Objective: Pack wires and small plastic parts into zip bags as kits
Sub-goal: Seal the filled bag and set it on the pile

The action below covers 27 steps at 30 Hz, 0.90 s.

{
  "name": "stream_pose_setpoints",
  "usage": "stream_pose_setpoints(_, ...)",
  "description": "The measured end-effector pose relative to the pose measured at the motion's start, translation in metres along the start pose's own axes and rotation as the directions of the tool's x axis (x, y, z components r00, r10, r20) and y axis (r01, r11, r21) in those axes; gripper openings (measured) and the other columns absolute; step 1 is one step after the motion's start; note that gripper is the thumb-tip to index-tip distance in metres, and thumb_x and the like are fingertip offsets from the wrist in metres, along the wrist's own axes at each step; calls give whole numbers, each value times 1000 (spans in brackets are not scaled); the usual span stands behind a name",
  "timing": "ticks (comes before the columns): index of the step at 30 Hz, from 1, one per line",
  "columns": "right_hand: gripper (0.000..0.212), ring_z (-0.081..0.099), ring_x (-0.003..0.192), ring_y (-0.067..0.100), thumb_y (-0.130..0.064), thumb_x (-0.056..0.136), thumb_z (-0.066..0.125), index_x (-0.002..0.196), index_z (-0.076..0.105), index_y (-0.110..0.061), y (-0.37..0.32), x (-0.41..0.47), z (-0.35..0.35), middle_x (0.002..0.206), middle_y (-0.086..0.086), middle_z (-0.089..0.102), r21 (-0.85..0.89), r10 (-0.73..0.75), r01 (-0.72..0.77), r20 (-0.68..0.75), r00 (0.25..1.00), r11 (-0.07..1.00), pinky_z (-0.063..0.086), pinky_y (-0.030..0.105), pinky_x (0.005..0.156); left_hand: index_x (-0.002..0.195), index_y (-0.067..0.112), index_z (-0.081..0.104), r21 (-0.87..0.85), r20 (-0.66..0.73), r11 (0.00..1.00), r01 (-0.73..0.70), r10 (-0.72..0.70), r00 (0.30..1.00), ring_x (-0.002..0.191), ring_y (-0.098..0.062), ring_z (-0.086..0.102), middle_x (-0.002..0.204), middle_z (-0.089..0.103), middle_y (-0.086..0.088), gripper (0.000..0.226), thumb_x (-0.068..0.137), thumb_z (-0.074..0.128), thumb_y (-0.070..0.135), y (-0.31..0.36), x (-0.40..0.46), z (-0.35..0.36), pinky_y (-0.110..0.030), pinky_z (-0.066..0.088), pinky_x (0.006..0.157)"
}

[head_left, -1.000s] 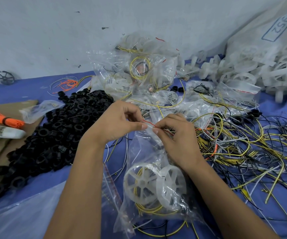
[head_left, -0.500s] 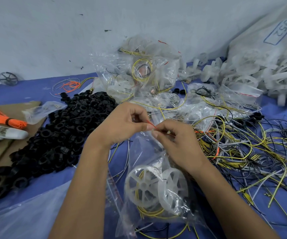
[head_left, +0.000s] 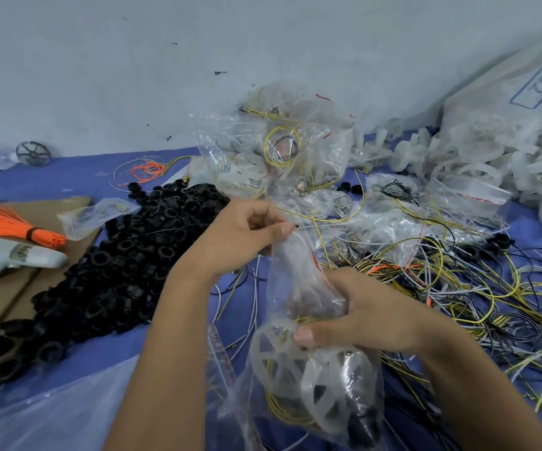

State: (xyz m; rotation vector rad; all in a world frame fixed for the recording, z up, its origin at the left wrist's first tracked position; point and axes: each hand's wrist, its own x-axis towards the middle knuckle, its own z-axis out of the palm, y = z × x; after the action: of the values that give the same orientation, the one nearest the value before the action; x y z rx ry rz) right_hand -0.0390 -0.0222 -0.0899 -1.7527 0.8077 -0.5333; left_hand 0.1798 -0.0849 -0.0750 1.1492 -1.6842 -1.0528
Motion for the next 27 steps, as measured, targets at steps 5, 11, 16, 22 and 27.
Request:
stream_pose_setpoints(5, 20, 77, 77, 16, -24, 74, 84, 87, 75, -38, -9, 11, -17, 86, -3, 79, -9, 38, -40, -128, 991, 999, 61, 27, 63, 108, 12, 69, -103, 161, 938, 331, -313, 936, 75, -21, 70, 90, 76, -5, 63, 92, 45, 68, -7, -9, -17, -33, 61, 73)
stream_pose_setpoints(11, 7, 68, 56, 11, -11, 86, 75, 80, 75, -15, -26, 93, -82, 75, -1, 75, 77, 59, -19, -559, 827, 997, 52, 23, 46, 114, 13, 67, -474, -224, 843, 255, -395, 891, 83, -29, 76, 99, 79, -11, 76, 99, 22, 73, -16, 4, -19, -39, 62, 75)
stream_pose_setpoints(16, 82, 55, 116, 33, -46, 77, 82, 137, 40, -9, -42, 178, -143, 133, 16, 51, -240, -60, -395, -907, 418, 887, 53, 47, 89, 112, 17, 63, -476, -402, 858, 192, -407, 820, 78, -27, 74, 96, 78, -11, 59, 104, 28, 63, -30, 11, -19, -35, 62, 68)
stream_pose_setpoints(22, 67, 20, 148, 36, -64, 90, 52, 150, 33, -40, 15, 229, -130, 159, 17, 24, -778, -196, -449, -570, 798, 439, 25, 61, 116, 97, 21, 64, -184, -493, 968, 171, -241, 836, 75, -20, 68, 93, 73, -4, 42, 103, 43, 56, -54, 15, 2, -42, 57, 75)
stream_pose_setpoints(27, 70, 6, 156, 33, -66, 96, 36, 154, 0, -51, 45, 246, -147, 166, 23, 5, -763, -22, -453, -520, 854, 461, 0, 64, 119, 88, 33, 62, 137, -459, 982, 128, -52, 887, 83, -6, 66, 87, 69, 16, 43, 93, 41, 69, -71, 18, 12, -33, 54, 74)
